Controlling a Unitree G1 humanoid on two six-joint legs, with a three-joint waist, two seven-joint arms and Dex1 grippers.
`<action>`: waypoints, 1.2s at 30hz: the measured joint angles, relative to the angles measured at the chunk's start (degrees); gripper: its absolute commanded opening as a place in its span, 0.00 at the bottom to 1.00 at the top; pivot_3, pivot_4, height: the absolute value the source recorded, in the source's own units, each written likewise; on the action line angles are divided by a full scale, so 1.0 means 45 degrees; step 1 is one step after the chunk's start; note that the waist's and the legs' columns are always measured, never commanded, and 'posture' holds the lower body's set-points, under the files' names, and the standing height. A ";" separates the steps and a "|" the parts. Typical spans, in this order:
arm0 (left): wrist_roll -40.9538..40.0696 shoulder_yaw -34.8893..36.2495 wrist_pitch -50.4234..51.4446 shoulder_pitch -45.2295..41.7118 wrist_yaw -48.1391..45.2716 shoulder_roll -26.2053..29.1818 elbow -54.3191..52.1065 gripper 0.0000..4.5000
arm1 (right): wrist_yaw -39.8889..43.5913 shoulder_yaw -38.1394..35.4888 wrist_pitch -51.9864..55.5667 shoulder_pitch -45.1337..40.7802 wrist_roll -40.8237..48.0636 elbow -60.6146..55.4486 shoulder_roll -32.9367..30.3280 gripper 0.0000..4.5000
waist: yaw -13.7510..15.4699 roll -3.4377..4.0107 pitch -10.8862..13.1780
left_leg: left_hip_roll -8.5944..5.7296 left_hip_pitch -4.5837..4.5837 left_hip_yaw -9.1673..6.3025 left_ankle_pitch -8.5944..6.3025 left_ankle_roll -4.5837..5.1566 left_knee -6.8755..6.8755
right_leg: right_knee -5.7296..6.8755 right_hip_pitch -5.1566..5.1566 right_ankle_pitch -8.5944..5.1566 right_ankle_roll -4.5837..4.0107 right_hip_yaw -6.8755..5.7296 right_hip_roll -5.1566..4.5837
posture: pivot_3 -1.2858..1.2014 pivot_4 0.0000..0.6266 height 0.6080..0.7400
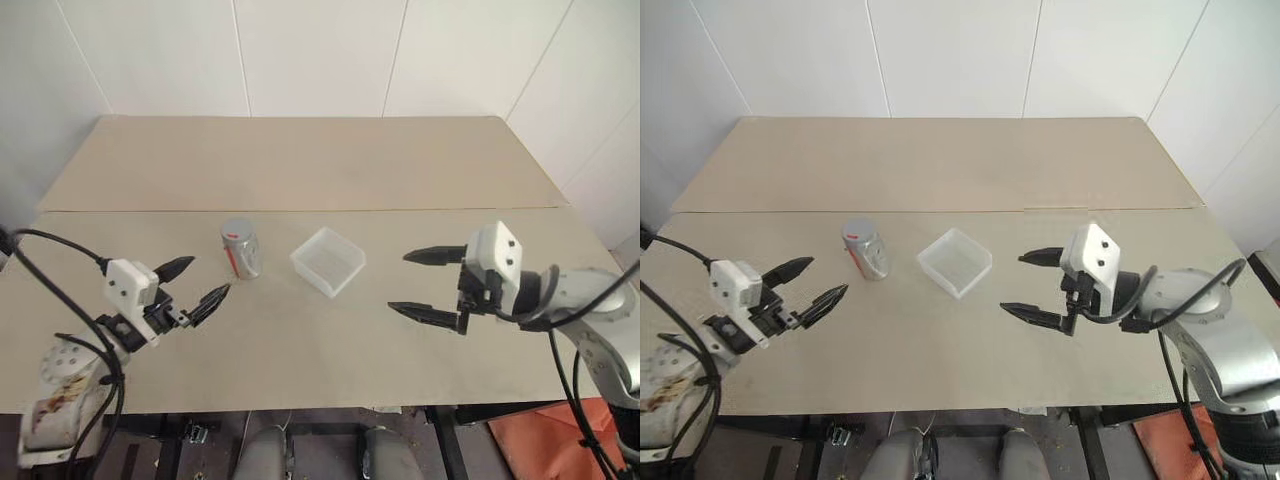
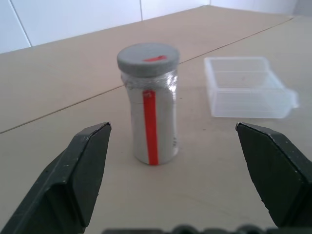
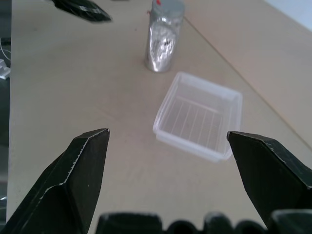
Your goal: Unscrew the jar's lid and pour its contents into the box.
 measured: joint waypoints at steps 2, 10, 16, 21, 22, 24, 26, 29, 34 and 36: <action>0.0403 -0.0440 -0.0390 -0.0549 0.0075 -0.0159 0.0593 0.99 | 0.0115 0.0077 -0.0002 -0.0302 -0.0002 0.0150 0.0005 1.00 | 0.0009 -0.0001 0.0000 | -0.0001 0.0000 -0.0002 0.0000 0.0000 0.0002 | 0.0002 0.0002 0.0001 0.0000 -0.0004 -0.0001 | 0.52 0.24 1.00; 0.1730 -0.1613 -0.1703 -0.2472 0.0424 -0.0732 0.2861 0.99 | 0.0236 0.0299 -0.0233 -0.0626 -0.0172 0.0346 0.0116 1.00 | -0.0004 -0.0002 0.0000 | -0.0002 -0.0007 -0.0005 0.0000 0.0001 0.0001 | 0.0004 0.0001 0.0006 0.0005 -0.0012 -0.0002 | 0.52 0.24 1.00; 0.2376 -0.2077 -0.2505 -0.3615 0.0879 -0.1474 0.4230 0.99 | 0.0183 0.0278 -0.0295 -0.0575 -0.0283 0.0202 0.0125 1.00 | 0.0001 -0.0003 0.0000 | -0.0002 -0.0007 -0.0007 0.0000 0.0001 0.0006 | 0.0005 0.0004 0.0012 0.0012 -0.0012 -0.0005 | 0.52 0.24 1.00; 0.2909 -0.2278 -0.2721 -0.4252 0.1705 -0.2073 0.5269 0.79 | -0.0016 0.0192 -0.0296 -0.0340 -0.0285 0.0004 0.0119 1.00 | -0.0002 -0.0005 0.0001 | -0.0003 -0.0015 -0.0009 0.0000 0.0002 0.0007 | 0.0005 0.0001 0.0018 0.0020 -0.0015 -0.0005 | 0.52 0.24 1.00; 0.2965 -0.2320 -0.2740 -0.4337 0.1830 -0.2152 0.5371 0.72 | -0.0034 0.0173 -0.0296 -0.0326 -0.0285 -0.0028 0.0117 1.00 | -0.0001 -0.0005 0.0001 | -0.0004 -0.0016 -0.0010 0.0000 0.0002 0.0008 | 0.0006 0.0001 0.0019 0.0021 -0.0016 -0.0004 | 0.52 0.24 1.00; 0.3070 -0.2378 -0.2759 -0.4468 0.2039 -0.2259 0.5510 0.57 | -0.0065 0.0127 -0.0296 -0.0297 -0.0284 -0.0140 0.0112 1.00 | -0.0016 -0.0005 0.0001 | -0.0003 -0.0015 -0.0010 0.0000 0.0001 0.0007 | 0.0006 0.0000 0.0019 0.0022 -0.0016 -0.0004 | 0.52 0.24 1.00; 0.3075 -0.2394 -0.2787 -0.4506 0.2109 -0.2314 0.5527 0.44 | -0.0094 0.0086 -0.0296 -0.0278 -0.0283 -0.0182 0.0112 1.00 | -0.0025 -0.0005 0.0001 | -0.0001 -0.0013 -0.0010 0.0000 0.0001 0.0006 | 0.0006 0.0001 0.0019 0.0022 -0.0015 -0.0004 | 0.52 0.24 1.00; 0.3076 -0.2396 -0.2791 -0.4509 0.2214 -0.2353 0.5527 0.43 | -0.0113 -0.0029 -0.0296 -0.0210 -0.0282 -0.0261 0.0113 1.00 | -0.0016 -0.0005 0.0001 | 0.0000 -0.0013 -0.0011 0.0000 0.0001 0.0007 | 0.0008 0.0001 0.0019 0.0022 -0.0016 -0.0005 | 0.52 0.24 1.00; 0.2553 -0.2439 -0.2493 -0.4564 0.1228 -0.1934 0.5440 0.43 | -0.0224 -0.0013 -0.0297 -0.0410 -0.0296 -0.0235 0.0338 1.00 | -0.0042 -0.0007 0.0003 | -0.0001 -0.0019 -0.0010 0.0001 0.0001 0.0009 | 0.0011 -0.0009 0.0020 0.0021 -0.0016 -0.0001 | 0.52 0.24 1.00; 0.1809 -0.2455 -0.1832 -0.4887 0.0066 -0.1085 0.5208 0.43 | -0.0273 0.0270 -0.0297 -0.1034 -0.0295 -0.0045 0.0692 1.00 | -0.0102 -0.0012 0.0007 | 0.0001 -0.0024 -0.0010 0.0005 -0.0005 0.0013 | 0.0018 -0.0017 0.0023 0.0016 -0.0016 0.0011 | 0.52 0.24 1.00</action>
